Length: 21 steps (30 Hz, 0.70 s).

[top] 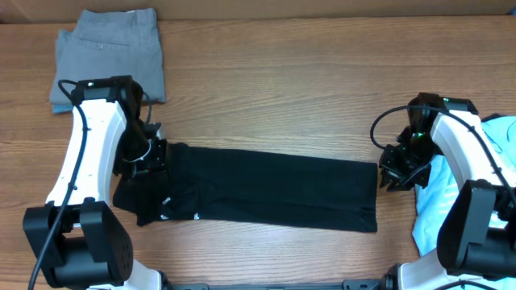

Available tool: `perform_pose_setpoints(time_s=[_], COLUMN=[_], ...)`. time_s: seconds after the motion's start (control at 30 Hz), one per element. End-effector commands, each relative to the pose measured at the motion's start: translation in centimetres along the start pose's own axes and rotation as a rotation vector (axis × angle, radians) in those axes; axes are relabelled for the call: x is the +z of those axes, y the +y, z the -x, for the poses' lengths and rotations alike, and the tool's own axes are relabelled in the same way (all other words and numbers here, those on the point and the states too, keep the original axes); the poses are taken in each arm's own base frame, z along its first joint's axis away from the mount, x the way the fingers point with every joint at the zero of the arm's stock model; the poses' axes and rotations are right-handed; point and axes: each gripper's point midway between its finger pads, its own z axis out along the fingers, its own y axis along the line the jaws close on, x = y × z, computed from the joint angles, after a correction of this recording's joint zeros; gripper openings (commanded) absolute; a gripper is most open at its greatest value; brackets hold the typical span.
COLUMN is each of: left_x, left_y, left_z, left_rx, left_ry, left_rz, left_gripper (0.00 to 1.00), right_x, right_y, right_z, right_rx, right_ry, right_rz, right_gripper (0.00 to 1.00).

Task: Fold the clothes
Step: 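Press the folded strip's left end down with the left gripper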

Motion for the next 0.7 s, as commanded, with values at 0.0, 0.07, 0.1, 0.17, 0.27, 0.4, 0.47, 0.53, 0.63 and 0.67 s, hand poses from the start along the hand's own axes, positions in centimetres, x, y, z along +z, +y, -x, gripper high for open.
perform_pose_setpoints(time_s=[0.0,0.07,0.1,0.17,0.27,0.4,0.47,0.53,0.63,0.67], left_x=[0.2,2.1,2.9,5.4,8.4,9.5,9.6,9.6,9.5,9.5], left_y=[-3.1,-4.5,-5.0,-5.8,-5.7,-5.2,-5.1,-5.2,-5.7,-6.0], left_z=[0.4,0.9,1.0,0.9,0.8,0.8,0.7,1.1,1.9,2.0], left_rx=[0.136,0.202,0.224,0.273,0.27,0.269,0.27,0.272,0.28,0.282], left_ry=[-0.043,-0.057,-0.06,-0.055,-0.056,-0.057,-0.056,-0.071,-0.106,-0.112], left_rz=[-0.089,-0.075,-0.07,-0.056,-0.022,-0.009,-0.004,-0.005,-0.025,-0.041], left_gripper=[0.53,0.54,0.53,0.5,0.42,0.41,0.41,0.37,0.22,0.16], right_x=[-0.5,-0.5,-0.5,-0.5,-0.5,-0.5,-0.5,-0.5,-0.5,-0.5], right_y=[-0.1,0.0,0.0,0.0,0.0,0.0,0.0,0.1,0.1,0.1], right_z=[0.0,0.1,0.1,0.1,0.2,0.3,0.4,0.4,0.4,0.4], right_rx=[-0.001,-0.001,-0.001,-0.001,-0.002,-0.003,-0.003,-0.003,-0.003,-0.003], right_ry=[-0.029,-0.03,-0.031,-0.033,-0.035,-0.038,-0.041,-0.044,-0.045,-0.044], right_rz=[0.008,0.009,0.009,0.009,0.01,0.011,0.012,0.013,0.013,0.013], right_gripper=[0.18,0.18,0.18,0.18,0.19,0.19,0.19,0.19,0.19,0.19])
